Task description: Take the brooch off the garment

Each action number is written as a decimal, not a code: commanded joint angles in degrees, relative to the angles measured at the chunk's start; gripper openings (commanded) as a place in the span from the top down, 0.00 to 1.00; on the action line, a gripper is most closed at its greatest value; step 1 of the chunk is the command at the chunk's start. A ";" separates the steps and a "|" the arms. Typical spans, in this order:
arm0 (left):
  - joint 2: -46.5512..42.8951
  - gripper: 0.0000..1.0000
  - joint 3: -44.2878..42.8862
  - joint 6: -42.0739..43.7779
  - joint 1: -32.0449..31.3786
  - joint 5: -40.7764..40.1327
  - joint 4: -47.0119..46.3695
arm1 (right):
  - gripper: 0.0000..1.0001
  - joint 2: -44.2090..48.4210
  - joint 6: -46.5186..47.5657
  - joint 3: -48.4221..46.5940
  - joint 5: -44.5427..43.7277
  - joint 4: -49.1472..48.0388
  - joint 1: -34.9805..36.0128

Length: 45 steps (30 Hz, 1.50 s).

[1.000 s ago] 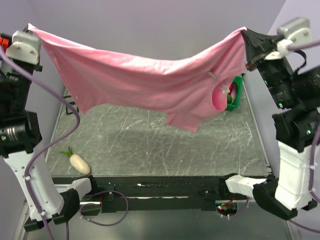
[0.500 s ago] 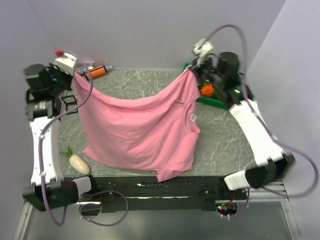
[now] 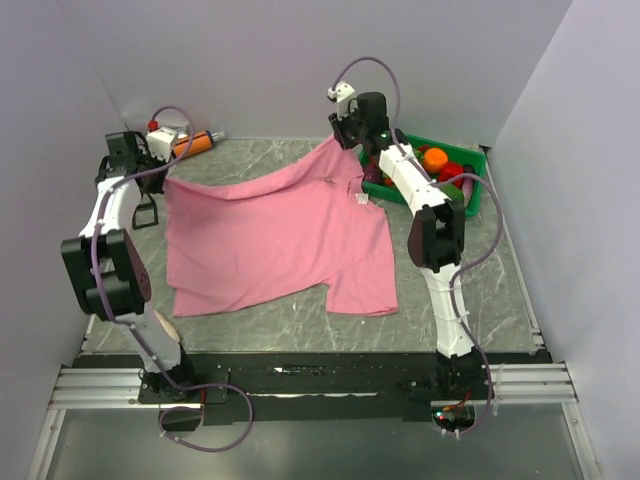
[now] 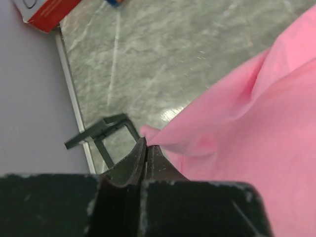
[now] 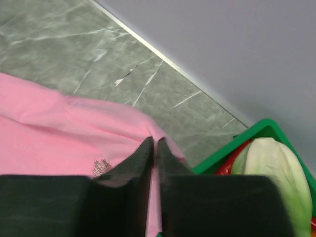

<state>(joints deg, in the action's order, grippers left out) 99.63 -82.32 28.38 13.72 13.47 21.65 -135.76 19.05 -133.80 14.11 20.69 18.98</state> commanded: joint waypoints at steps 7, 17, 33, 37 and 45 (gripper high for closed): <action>-2.40 0.12 -10.24 -10.45 -2.97 2.17 4.02 | 0.26 13.05 -0.94 10.82 -1.38 -3.03 -0.17; -14.29 0.26 17.51 6.13 -7.74 7.09 15.95 | 0.53 38.89 7.57 55.28 7.86 3.92 0.88; -10.51 0.44 34.68 9.76 -6.77 7.45 19.31 | 0.75 46.02 19.88 84.13 2.51 12.00 3.34; -12.27 0.45 38.19 10.99 -6.77 6.65 19.74 | 0.76 48.31 20.50 85.81 1.27 18.06 5.18; -17.71 0.43 41.02 17.49 -6.77 4.19 22.91 | 0.81 51.56 19.26 89.67 9.43 30.80 10.89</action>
<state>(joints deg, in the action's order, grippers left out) 83.13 -43.83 41.28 6.94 19.97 38.46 -87.09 38.17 -46.76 17.17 40.71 27.27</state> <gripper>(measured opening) 0.555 0.213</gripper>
